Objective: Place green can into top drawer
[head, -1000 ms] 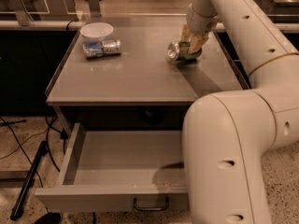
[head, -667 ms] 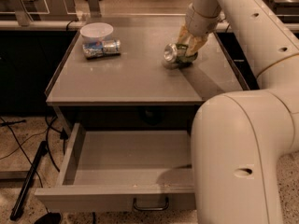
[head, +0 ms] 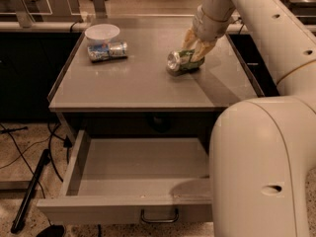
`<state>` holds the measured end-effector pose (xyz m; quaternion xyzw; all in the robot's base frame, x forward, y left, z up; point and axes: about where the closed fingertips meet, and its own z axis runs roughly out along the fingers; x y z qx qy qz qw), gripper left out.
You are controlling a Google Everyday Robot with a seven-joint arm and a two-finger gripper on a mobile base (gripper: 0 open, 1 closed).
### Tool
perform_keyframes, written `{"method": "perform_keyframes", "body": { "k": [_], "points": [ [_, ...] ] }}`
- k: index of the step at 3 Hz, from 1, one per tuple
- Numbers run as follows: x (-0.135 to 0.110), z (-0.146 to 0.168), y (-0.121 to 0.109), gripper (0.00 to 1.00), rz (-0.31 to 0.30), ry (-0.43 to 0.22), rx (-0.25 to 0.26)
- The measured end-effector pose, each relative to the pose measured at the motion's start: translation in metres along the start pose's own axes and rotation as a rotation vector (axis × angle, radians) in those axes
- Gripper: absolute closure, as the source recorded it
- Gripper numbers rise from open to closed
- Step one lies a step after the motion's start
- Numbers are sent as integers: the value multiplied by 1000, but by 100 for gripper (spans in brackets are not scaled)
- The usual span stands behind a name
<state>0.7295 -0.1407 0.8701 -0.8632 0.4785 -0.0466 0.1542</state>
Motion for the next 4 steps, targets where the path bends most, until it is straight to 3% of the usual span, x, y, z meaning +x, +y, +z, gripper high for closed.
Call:
{"method": "perform_keyframes", "body": {
  "k": [1,4],
  "points": [
    [0,0,0,82,0,0,0],
    [-1,10,-11,3,-18,39,7]
  ]
}}
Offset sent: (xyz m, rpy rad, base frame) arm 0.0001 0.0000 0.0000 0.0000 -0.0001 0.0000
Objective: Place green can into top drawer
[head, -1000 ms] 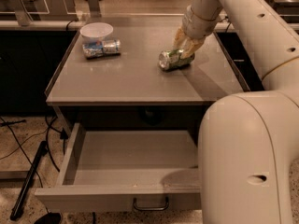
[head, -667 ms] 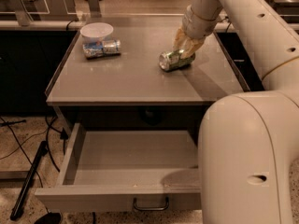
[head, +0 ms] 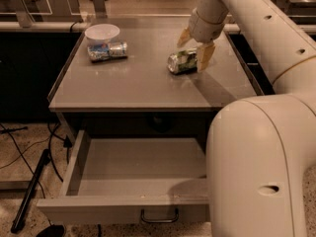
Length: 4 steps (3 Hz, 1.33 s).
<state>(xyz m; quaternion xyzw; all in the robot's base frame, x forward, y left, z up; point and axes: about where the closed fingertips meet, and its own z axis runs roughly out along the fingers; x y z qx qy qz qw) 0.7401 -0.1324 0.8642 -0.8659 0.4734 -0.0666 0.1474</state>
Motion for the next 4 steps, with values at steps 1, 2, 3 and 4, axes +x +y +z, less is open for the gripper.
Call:
{"method": "perform_keyframes", "body": {
  "k": [1,2,3,4],
  "points": [
    [-2,7,-5,0,-17,23,-8],
    [-2,8,-6,0,-19,22,-8],
    [-2,17,-10,0,-22,-3,3],
    [-2,28,-13,0,-24,-24,-4]
  ]
}}
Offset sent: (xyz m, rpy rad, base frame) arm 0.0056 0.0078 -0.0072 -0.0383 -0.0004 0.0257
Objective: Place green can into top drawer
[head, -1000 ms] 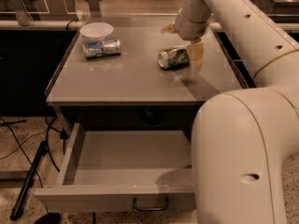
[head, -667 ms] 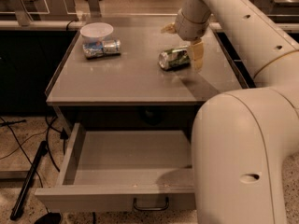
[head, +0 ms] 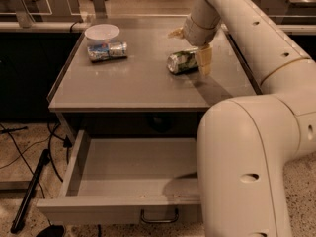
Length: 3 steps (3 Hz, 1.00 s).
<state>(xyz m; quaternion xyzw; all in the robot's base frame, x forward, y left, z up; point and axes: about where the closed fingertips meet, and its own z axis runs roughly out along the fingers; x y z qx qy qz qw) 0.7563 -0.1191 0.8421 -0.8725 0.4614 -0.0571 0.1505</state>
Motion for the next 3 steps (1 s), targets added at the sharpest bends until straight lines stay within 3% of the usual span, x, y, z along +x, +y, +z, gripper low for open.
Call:
{"method": "perform_keyframes", "body": {
  "k": [1,2,3],
  "points": [
    [2,10,0,1,0,-9,-18],
    [4,15,0,22,1,-8,-32],
    [4,15,0,51,1,-8,-32]
  ]
}}
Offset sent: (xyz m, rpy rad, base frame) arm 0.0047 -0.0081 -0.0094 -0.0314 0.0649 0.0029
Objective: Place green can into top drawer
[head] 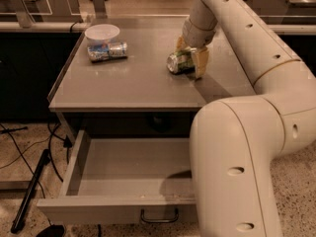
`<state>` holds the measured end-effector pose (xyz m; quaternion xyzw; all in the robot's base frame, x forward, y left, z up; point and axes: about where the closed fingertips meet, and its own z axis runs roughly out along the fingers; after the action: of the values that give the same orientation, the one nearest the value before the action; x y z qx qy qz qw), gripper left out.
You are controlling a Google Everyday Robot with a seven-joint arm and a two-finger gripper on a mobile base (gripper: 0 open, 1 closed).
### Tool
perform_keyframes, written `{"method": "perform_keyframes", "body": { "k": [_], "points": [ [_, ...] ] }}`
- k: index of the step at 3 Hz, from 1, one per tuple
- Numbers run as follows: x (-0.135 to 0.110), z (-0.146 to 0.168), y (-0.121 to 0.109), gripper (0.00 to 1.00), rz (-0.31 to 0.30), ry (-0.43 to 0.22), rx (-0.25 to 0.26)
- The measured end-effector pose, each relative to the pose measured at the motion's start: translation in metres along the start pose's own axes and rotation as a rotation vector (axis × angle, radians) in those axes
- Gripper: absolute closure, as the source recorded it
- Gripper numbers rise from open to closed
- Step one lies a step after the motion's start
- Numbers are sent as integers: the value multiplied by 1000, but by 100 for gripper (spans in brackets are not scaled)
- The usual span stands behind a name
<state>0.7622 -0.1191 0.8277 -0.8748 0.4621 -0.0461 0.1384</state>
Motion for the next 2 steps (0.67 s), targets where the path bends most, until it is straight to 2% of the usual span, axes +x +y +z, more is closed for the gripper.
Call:
{"method": "perform_keyframes", "body": {
  "k": [2],
  "points": [
    [0,0,0,97,0,0,0]
  ]
}}
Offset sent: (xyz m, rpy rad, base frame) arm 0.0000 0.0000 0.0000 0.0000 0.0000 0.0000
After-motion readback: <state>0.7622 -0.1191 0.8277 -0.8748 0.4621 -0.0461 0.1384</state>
